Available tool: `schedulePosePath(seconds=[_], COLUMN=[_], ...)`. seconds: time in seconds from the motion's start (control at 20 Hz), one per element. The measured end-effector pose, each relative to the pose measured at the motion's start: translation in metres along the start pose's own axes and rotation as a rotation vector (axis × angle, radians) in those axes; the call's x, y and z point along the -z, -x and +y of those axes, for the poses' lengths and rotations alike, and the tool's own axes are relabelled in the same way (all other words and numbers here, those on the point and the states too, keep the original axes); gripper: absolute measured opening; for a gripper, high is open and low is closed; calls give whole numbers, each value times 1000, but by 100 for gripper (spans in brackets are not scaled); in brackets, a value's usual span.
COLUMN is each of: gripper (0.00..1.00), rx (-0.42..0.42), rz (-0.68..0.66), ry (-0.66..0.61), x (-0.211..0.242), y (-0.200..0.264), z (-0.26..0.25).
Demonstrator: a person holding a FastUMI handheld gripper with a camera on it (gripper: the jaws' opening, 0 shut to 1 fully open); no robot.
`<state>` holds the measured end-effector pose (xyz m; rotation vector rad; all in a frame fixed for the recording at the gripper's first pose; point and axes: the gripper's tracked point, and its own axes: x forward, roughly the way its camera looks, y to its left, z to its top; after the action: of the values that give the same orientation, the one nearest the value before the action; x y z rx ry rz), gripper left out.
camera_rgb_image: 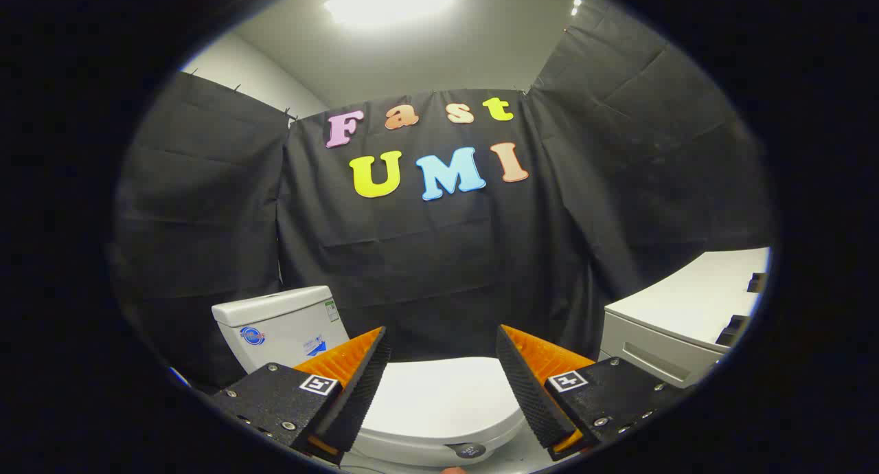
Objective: Open the toilet lid.
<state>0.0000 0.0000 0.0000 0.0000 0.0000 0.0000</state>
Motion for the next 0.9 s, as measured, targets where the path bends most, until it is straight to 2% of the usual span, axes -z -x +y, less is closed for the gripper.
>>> schedulePosePath(seconds=[0.9], gripper=[95], rx=[33], rz=[14], ry=[8], x=[6], y=[1], z=[-10])
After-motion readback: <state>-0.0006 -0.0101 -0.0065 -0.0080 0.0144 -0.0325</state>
